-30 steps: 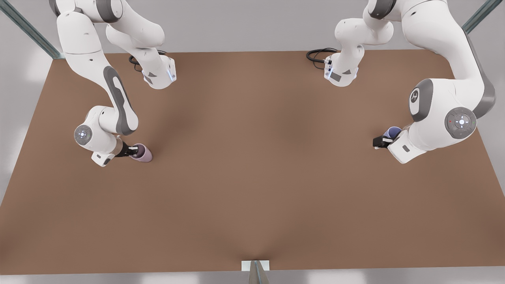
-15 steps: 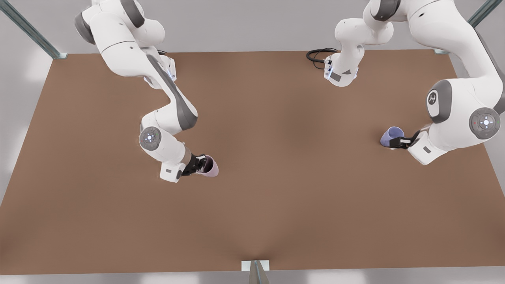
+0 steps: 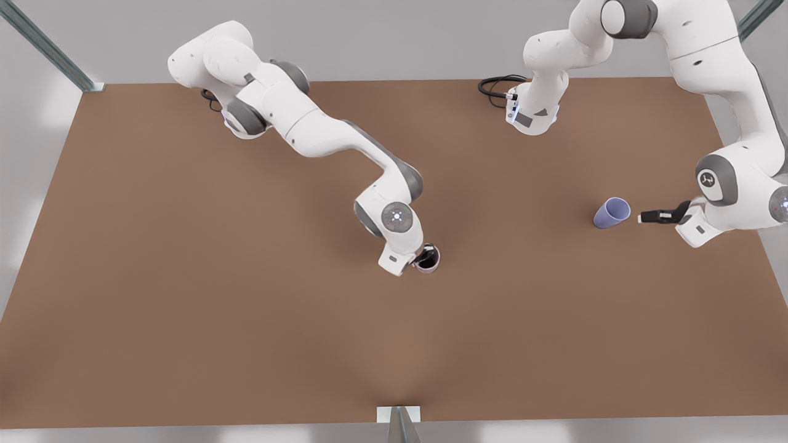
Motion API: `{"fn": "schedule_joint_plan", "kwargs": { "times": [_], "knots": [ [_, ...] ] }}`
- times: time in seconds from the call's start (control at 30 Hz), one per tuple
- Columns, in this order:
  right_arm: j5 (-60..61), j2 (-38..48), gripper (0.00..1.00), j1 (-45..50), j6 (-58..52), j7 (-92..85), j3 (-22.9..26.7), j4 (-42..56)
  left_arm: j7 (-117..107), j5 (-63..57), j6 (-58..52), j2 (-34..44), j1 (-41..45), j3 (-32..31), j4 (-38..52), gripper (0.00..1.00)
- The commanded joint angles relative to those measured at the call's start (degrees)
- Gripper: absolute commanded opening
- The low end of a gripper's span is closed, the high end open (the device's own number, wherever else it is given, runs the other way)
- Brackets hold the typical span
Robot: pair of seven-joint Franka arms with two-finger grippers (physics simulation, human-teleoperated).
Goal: Stack the cups, with the pink cup at the bottom and the purple cup at the top
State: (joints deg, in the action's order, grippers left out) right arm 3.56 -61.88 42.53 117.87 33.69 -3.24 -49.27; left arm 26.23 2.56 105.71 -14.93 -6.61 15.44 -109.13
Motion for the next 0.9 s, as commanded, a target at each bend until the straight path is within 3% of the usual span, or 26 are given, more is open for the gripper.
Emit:
{"fn": "schedule_joint_plan", "kwargs": {
  "times": [0.0, 0.07, 0.13, 0.17, 0.4, 0.43, 0.53, 0.6, 0.63, 0.73, 0.87],
  "knots": [
    [-0.4, -0.4, 0.23, 0.4, -0.8, 34.2, 0.3, 0.3, 28.3, 0.1, 16.8, 0.9, 0.0, 0.4, -4.5, 1.00],
    [0.2, -0.4, 0.41, 0.3, -0.6, 34.2, 0.3, 0.3, 29.0, 0.1, 20.8, 0.3, 0.1, 1.0, -7.7, 1.00],
    [0.2, 0.0, 0.70, 0.3, -1.0, 34.1, 0.3, 0.1, 30.8, 0.2, 21.2, 0.2, 0.0, 2.6, -9.7, 1.00],
    [0.3, 0.1, 0.75, 0.4, -1.2, 34.0, 0.5, 0.1, 32.7, 0.1, 21.4, 0.2, 0.0, 3.4, -10.4, 1.00],
    [2.7, 9.8, 0.81, -0.8, -1.2, 32.8, 1.7, -8.0, 35.7, 0.1, 24.5, 0.8, 0.1, 5.7, -16.5, 1.00],
    [5.1, 15.2, 0.85, -1.0, -0.7, 30.3, 5.1, -11.9, 35.7, 0.2, 24.5, 0.9, 0.0, 5.7, -17.0, 1.00],
    [5.1, 39.8, 0.96, -11.5, -1.2, 3.6, 6.1, -36.5, 36.7, 0.2, 24.0, 0.9, 0.1, 6.3, -18.3, 1.00],
    [2.3, 46.7, 1.00, -26.3, -10.9, -2.9, 4.5, -39.5, 37.0, 0.6, 24.1, 1.0, 0.0, 6.4, -19.4, 1.00],
    [2.3, 47.8, 1.00, -33.4, -13.7, -8.8, 4.4, -38.7, 37.0, 0.6, 24.0, 1.0, 0.1, 6.4, -19.6, 1.00],
    [-5.6, 48.8, 1.00, -41.6, -20.5, -37.9, 4.6, -35.8, 37.0, 1.7, 24.6, 0.4, 0.1, 6.2, -20.6, 1.00],
    [-5.9, 46.6, 1.00, -43.3, -21.1, -38.7, 5.4, -33.2, 37.0, 3.1, 26.3, -1.6, 0.1, 5.7, -20.5, 1.00]
  ]
}}
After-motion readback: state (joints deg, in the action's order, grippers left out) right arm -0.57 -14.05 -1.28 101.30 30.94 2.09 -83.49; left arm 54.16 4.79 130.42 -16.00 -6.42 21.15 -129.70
